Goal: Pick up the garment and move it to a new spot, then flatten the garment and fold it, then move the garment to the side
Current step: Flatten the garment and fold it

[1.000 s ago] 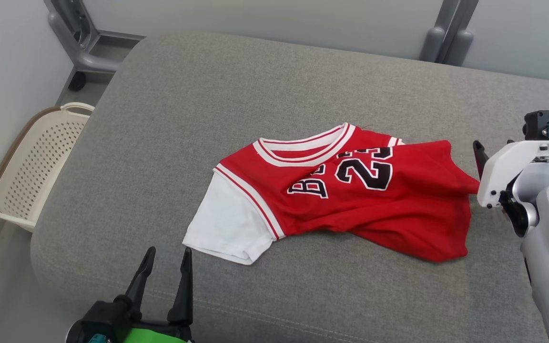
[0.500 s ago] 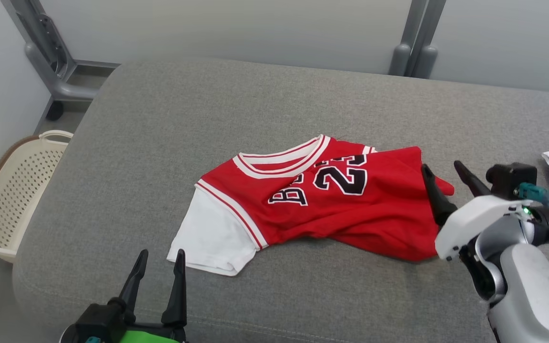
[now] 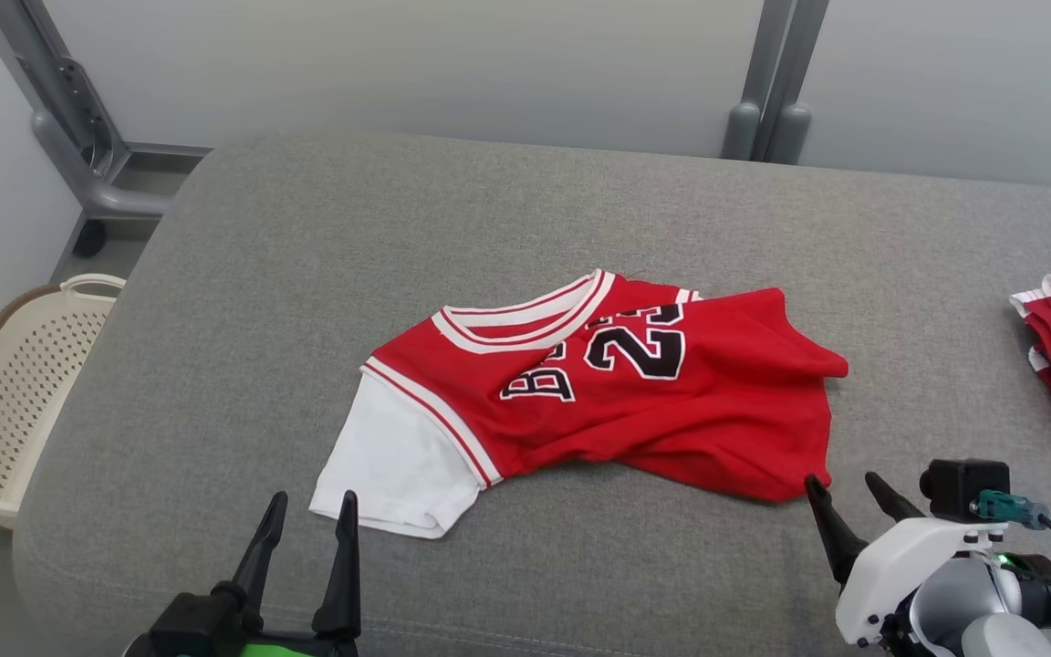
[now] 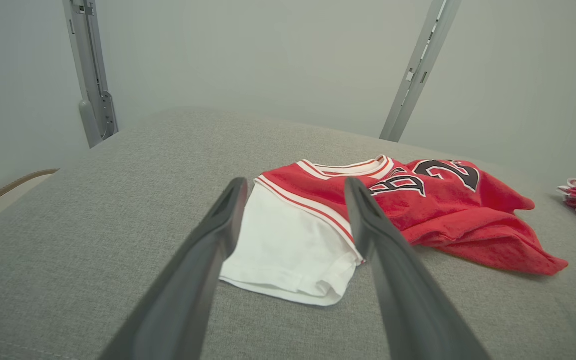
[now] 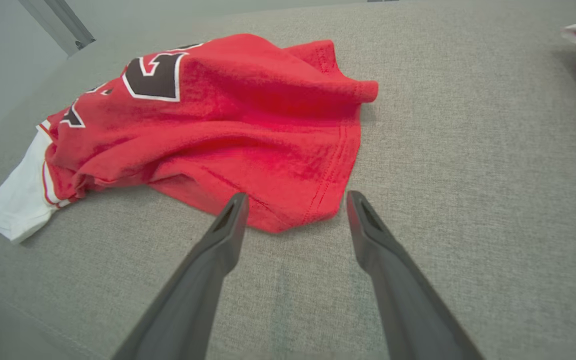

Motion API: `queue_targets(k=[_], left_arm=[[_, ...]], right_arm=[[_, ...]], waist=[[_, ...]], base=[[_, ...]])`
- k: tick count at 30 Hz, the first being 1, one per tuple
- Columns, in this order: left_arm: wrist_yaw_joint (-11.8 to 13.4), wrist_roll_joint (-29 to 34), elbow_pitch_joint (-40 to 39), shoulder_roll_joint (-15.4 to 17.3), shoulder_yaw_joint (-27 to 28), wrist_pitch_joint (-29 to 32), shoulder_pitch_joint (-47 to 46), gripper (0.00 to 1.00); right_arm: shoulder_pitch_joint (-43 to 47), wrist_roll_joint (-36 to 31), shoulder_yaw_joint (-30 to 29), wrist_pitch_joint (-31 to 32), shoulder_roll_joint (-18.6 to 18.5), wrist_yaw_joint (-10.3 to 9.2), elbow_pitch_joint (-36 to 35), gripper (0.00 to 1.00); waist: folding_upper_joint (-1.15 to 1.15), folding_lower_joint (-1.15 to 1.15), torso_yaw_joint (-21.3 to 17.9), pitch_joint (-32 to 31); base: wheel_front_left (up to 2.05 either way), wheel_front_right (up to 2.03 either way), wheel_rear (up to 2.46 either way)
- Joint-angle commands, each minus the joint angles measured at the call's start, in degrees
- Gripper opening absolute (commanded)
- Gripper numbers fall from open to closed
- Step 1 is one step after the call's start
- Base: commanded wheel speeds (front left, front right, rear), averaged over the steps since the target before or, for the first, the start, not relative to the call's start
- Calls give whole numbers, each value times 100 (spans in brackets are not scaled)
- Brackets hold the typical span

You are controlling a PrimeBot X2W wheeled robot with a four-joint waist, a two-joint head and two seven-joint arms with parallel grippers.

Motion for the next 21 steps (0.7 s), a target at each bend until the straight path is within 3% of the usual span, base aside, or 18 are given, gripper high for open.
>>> queue_targets(k=[1,21], left_arm=[[-20,-9,14,-1,-17,-14,14,100],[-30,-4,28,-5,-109,-15,-161,100]], right_arm=[[107,-77,-63,62,41,-2,47,100],[-473,-344,-382,-26,243,-2,1000,100]], waist=[[0,0,8,12],[0,0,205,350]], base=[[0,0,0],[0,0,0]])
